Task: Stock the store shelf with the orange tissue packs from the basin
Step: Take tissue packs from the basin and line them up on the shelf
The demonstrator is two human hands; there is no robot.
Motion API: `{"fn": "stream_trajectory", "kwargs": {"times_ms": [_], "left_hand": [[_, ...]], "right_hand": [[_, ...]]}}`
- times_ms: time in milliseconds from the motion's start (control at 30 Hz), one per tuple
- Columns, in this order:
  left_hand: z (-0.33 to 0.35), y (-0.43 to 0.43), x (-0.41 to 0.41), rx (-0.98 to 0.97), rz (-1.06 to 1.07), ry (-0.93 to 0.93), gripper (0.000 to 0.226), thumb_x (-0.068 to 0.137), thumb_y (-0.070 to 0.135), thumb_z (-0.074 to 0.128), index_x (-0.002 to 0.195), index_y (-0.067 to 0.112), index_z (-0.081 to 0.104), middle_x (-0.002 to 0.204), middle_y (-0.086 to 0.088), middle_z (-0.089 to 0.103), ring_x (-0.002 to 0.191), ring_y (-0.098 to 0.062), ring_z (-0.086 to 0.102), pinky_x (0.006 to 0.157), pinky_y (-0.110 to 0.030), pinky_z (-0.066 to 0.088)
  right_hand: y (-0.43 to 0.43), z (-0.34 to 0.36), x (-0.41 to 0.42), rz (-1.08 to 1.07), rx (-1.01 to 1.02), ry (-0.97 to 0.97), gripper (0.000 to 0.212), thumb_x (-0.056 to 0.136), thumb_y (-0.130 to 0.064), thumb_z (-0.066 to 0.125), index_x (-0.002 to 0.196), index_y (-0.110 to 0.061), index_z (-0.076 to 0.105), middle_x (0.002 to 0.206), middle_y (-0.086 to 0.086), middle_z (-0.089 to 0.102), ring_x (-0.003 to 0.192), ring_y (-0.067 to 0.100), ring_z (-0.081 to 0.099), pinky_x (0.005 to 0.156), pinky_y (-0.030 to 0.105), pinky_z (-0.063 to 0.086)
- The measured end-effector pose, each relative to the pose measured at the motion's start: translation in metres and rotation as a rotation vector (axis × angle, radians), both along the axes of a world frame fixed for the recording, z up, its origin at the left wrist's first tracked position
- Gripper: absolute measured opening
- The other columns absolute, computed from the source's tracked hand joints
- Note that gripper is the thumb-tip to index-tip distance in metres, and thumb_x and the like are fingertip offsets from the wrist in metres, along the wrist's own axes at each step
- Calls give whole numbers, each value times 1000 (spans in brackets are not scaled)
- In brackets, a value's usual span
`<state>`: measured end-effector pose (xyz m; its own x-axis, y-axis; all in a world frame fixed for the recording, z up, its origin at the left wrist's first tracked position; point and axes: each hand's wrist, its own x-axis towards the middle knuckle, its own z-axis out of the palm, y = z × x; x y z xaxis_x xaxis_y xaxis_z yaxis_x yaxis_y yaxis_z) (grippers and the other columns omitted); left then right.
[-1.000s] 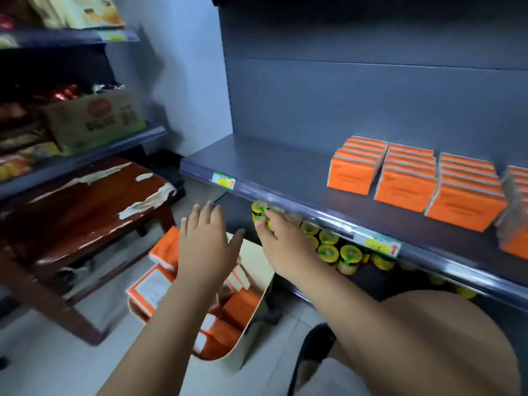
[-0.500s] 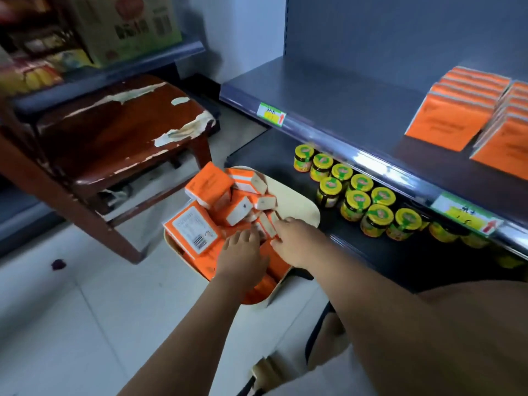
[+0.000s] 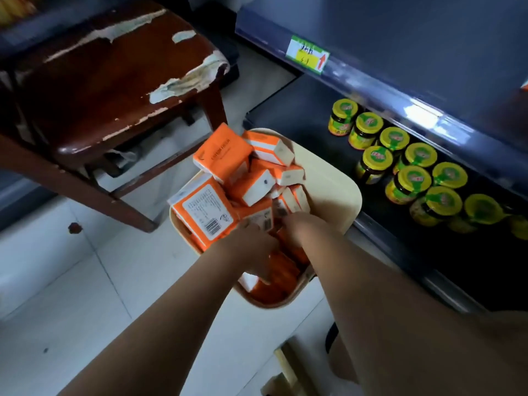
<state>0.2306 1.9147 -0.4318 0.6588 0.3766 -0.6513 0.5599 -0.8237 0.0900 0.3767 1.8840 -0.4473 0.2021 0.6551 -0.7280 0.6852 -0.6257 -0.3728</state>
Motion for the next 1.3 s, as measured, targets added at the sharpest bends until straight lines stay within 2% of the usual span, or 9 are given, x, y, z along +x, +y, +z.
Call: {"fn": "stream_trajectory", "kwargs": {"times_ms": [100, 167, 233, 367, 667, 900, 1067, 1167, 1300], "left_hand": [[-2, -2, 7, 2, -1, -80, 36, 82, 44, 69, 115, 31, 70, 97, 6, 67, 96, -20, 63, 85, -34, 45], [-7, -2, 10, 0, 32, -132, 33, 84, 42, 65, 115, 30, 70, 95, 7, 69, 93, -19, 65, 76, -32, 44], [-13, 3, 11, 33, 68, -198, 35, 86, 43, 61, 118, 31, 68, 103, 4, 71, 98, -22, 67, 78, -29, 45], [-18, 13, 13, -12, 240, -302, 38, 87, 46, 65, 120, 28, 65, 111, 0, 71, 103, -24, 66, 82, -30, 48], [0, 8, -2, -126, 396, -480, 40, 79, 40, 79, 114, 26, 67, 107, 3, 68, 100, -21, 63, 86, -37, 50], [19, -4, -17, -306, 716, -724, 28, 82, 35, 81, 107, 30, 69, 94, 1, 69, 85, -14, 68, 71, -35, 58], [45, -10, -16, -426, 1060, -1039, 31, 85, 41, 79, 109, 22, 71, 106, -3, 74, 98, -23, 72, 87, -43, 60], [68, -7, -9, -558, 1297, -1192, 30, 92, 37, 76, 113, 18, 71, 114, -15, 74, 98, -32, 75, 85, -53, 63], [97, -4, 6, -708, 1433, -1299, 23, 97, 38, 68, 110, 19, 64, 109, -16, 72, 89, -31, 76, 73, -52, 63]], "right_hand": [[4, -20, 4, -71, 24, -42, 66, 99, -48, 56, 156, -24, 33, 151, 14, 42, 130, 34, 49, 100, 42, 42], [7, -37, 8, 30, 62, -147, 65, 98, -48, 58, 154, -27, 32, 149, 12, 44, 131, 35, 48, 97, 36, 46], [9, -47, 8, 280, 95, -240, 56, 100, -39, 58, 150, -23, 42, 150, 10, 44, 134, 32, 45, 86, 17, 45], [17, -43, 8, 528, 105, -379, 65, 91, -55, 60, 151, -37, 42, 155, 7, 31, 143, 36, 29, 115, 48, 30], [7, -8, 24, 631, 39, -425, 69, 99, -51, 53, 159, -39, 21, 156, 10, 36, 141, 35, 34, 109, 44, 37], [-8, 24, 38, 374, 47, -546, 36, 100, -37, 55, 134, -28, 62, 136, 5, 57, 129, 32, 52, 109, 42, 42], [-10, 58, 64, -354, 359, -44, 11, 83, -22, 68, 83, -14, 62, 89, 8, 70, 91, 31, 71, 73, 31, 54], [-7, 100, 60, -821, 537, 348, 30, 71, -30, 88, 85, -14, 66, 77, 5, 71, 76, 23, 71, 80, 41, 60], [-16, 139, 55, -965, 627, 569, 40, 83, -36, 83, 104, -7, 65, 71, 13, 64, 84, 29, 71, 82, 41, 60]]}}
